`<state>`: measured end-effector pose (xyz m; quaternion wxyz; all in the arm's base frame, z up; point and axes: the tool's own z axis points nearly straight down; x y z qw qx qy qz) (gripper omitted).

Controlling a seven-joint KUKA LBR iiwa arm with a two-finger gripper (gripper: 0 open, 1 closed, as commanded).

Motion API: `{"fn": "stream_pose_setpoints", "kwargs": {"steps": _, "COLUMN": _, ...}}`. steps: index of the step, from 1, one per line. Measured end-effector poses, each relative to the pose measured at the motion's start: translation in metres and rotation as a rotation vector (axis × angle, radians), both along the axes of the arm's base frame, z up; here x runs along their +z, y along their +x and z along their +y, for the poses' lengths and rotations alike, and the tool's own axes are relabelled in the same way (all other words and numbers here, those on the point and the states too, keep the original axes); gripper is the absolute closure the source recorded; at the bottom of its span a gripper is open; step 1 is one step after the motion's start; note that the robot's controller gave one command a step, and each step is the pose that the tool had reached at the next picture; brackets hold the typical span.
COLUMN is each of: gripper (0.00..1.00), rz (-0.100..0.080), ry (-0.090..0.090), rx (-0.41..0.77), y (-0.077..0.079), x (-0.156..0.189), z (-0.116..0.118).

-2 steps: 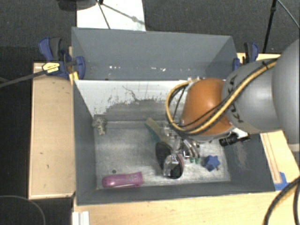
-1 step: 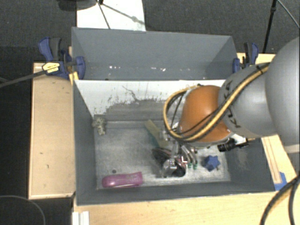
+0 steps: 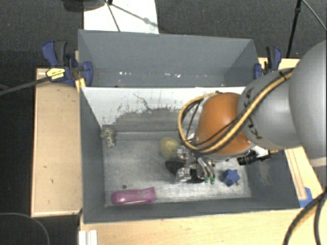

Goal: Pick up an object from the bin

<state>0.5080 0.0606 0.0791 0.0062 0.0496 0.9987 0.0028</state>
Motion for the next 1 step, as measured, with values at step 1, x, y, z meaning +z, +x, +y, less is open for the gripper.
{"fn": "stream_pose_setpoints", "kwargs": {"steps": 1, "gripper": 1.00, "rz": 0.003, "ry": -0.004, "rx": 0.052, "y": -0.0076, "x": 0.1597, "z": 0.0038}}
